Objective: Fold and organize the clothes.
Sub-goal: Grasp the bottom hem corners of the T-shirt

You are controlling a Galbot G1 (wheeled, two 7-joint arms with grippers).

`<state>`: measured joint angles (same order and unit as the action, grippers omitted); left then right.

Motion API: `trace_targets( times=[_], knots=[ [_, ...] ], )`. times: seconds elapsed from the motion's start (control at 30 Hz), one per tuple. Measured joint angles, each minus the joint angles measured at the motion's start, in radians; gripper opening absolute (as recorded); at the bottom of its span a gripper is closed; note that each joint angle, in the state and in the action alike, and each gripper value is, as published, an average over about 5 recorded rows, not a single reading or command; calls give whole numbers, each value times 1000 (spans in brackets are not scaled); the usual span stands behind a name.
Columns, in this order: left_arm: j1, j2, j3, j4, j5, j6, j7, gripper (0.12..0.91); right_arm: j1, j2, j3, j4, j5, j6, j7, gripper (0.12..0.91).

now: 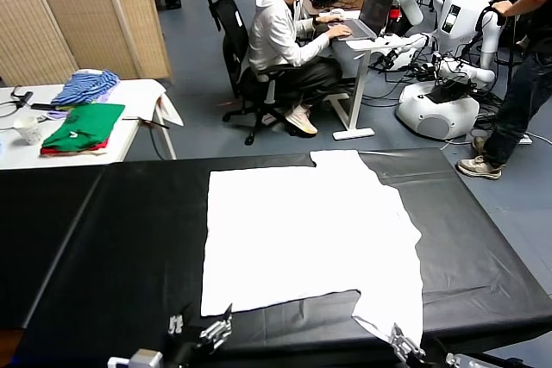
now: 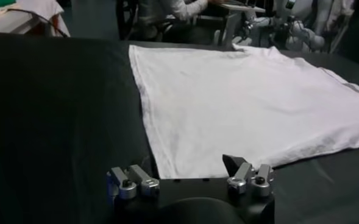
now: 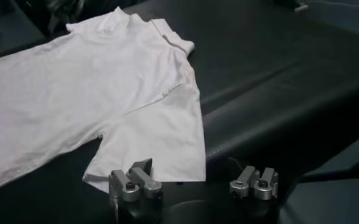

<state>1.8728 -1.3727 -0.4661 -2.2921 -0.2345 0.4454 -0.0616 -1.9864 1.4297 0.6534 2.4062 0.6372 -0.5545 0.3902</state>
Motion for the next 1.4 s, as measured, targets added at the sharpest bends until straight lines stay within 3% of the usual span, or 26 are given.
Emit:
trace_targets(
  times=[0.17, 0.27, 0.5, 0.87, 0.93, 1.1, 1.2, 1.4],
  knots=[
    [-3, -4, 5, 14, 6, 2, -5, 795, 2, 0, -3, -7, 3, 1, 2, 609],
    [-5, -4, 7, 21, 10, 2, -5, 755, 2, 0, -4, -7, 7, 1, 4, 526],
    [-7, -8, 14, 29, 18, 0, -5, 688, 2, 0, -5, -7, 11, -3, 14, 453],
    [-11, -8, 21, 29, 17, 20, -8, 662, -3, 2, -4, -4, 16, -13, 31, 327],
    [-11, -9, 24, 29, 17, 23, -9, 632, -3, 2, -4, -3, 16, -14, 32, 316],
    [-12, -8, 25, 30, 16, 29, -9, 498, -4, 3, -4, -2, 16, -19, 34, 185],
    [-13, -8, 25, 30, 16, 30, -9, 439, -4, 3, -4, 0, 17, -20, 34, 145],
    [-13, -8, 26, 32, 15, 34, -9, 416, -7, 5, -4, 5, 17, -21, 36, 140]
  ],
)
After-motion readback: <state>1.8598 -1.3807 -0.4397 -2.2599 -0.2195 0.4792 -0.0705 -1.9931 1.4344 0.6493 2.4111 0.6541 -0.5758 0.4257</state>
